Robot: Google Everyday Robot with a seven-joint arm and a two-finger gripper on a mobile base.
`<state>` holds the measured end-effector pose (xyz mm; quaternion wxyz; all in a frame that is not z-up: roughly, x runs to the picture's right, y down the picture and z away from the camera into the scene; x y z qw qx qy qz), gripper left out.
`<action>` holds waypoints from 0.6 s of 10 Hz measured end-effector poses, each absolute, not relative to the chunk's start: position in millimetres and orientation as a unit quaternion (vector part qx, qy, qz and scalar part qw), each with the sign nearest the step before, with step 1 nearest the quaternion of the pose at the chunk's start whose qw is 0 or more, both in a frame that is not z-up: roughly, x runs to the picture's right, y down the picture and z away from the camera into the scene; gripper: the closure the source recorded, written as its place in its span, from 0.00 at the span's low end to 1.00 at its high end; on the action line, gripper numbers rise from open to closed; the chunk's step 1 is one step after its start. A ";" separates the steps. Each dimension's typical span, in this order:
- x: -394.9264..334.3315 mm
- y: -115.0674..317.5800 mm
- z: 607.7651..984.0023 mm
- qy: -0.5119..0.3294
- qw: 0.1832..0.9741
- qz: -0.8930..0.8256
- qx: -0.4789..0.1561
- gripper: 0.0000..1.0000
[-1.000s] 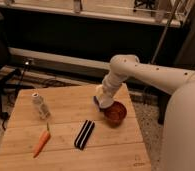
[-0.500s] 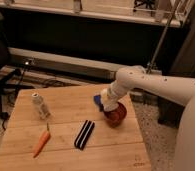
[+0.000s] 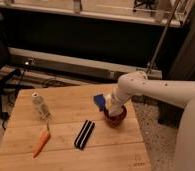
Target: Place the ceramic cup in the ceramic bowl
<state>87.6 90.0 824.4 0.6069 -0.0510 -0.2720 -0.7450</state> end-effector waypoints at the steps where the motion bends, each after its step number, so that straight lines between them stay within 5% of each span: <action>1: 87.5 89.8 824.7 -0.269 0.608 -0.746 -0.052 0.22; 6: 84.4 90.5 825.9 -0.265 0.613 -0.742 -0.060 0.20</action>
